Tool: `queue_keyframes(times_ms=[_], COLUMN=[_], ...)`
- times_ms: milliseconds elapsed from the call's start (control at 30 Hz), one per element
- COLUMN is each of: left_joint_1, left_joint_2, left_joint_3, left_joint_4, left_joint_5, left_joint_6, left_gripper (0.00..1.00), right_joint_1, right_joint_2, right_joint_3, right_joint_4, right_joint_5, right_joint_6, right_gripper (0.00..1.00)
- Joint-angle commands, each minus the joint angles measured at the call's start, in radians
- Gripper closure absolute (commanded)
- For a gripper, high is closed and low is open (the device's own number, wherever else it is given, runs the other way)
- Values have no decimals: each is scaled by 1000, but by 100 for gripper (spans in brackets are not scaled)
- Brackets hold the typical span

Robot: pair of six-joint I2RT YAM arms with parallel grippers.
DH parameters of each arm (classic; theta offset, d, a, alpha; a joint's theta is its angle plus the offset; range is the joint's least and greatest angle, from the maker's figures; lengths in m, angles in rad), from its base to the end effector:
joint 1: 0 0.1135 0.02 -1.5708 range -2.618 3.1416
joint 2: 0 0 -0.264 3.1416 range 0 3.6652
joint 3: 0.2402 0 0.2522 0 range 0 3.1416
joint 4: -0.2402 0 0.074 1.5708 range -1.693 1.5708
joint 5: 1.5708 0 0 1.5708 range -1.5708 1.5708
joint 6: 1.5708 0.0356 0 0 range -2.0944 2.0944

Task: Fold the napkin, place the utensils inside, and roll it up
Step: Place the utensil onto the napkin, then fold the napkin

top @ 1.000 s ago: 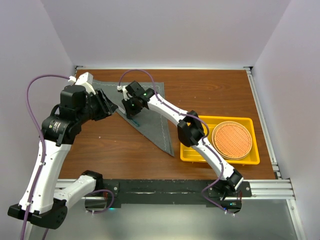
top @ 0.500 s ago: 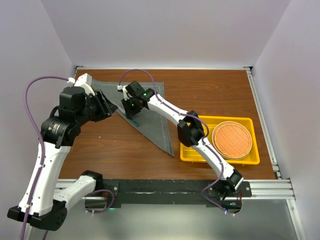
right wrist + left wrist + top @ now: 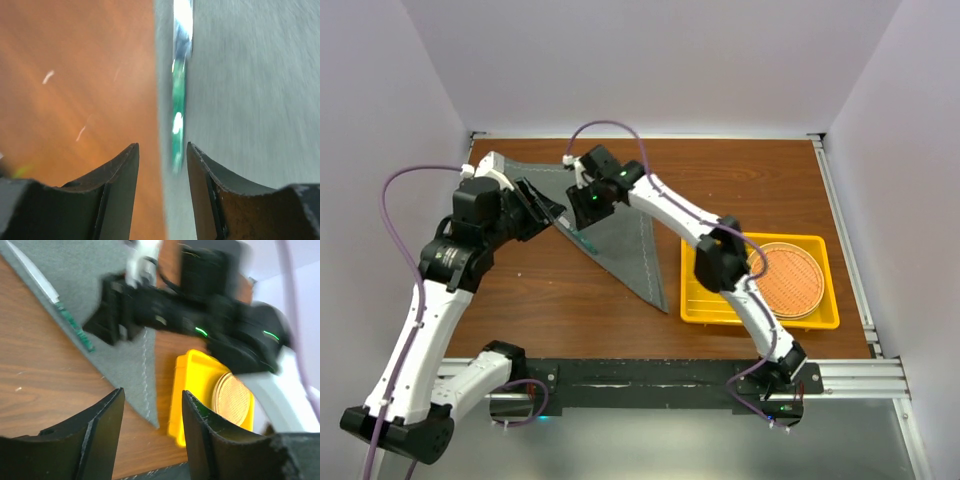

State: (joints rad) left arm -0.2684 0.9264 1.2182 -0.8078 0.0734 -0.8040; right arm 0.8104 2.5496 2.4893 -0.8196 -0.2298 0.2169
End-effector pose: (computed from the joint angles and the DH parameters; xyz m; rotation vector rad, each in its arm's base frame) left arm 0.1671 -0.0487 0.3985 -0.5290 2.1033 -0.7136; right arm 0.3776 0.4088 0.2222 -0.8497 2.4153 0.7095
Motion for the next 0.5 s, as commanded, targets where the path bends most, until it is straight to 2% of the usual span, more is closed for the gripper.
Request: queue_keyframes(times_ms=[0,33,100,133,200,233,367,467], left_joint_1=[44,64,133,155,219,244,391,457], left_joint_2=[52,84,120,158,208,276,494,649], left_joint_3=[-115,-135,-218,-250,-319,-338,-240,-139], left_joint_4=[300,391,511,642,755,870,941,953], left_joint_5=[2,21,45,49,51,75,86,62], left_joint_6=[-150,-173,-240,-259,-297,-307,-232,-155], left_gripper=[47,48,50,51,51,51,53,52], right_joint_1=[-54,-57,-62,-63,-73,-74,-123,-165], right_joint_2=[-403,-499,-589,-638,-761,-793,-929,-956], right_joint_3=[-235,-284,-424,-467,-545,-611,-710,-734], right_joint_4=[-76,-85,-105,-111,-107,-105,-105,-133], right_joint_5=[-75,-95,-111,-120,-152,-161,-220,-186], right_joint_6=[52,46,16,12,9,12,18,3], right_gripper=[53,53,52,52,52,51,50,50])
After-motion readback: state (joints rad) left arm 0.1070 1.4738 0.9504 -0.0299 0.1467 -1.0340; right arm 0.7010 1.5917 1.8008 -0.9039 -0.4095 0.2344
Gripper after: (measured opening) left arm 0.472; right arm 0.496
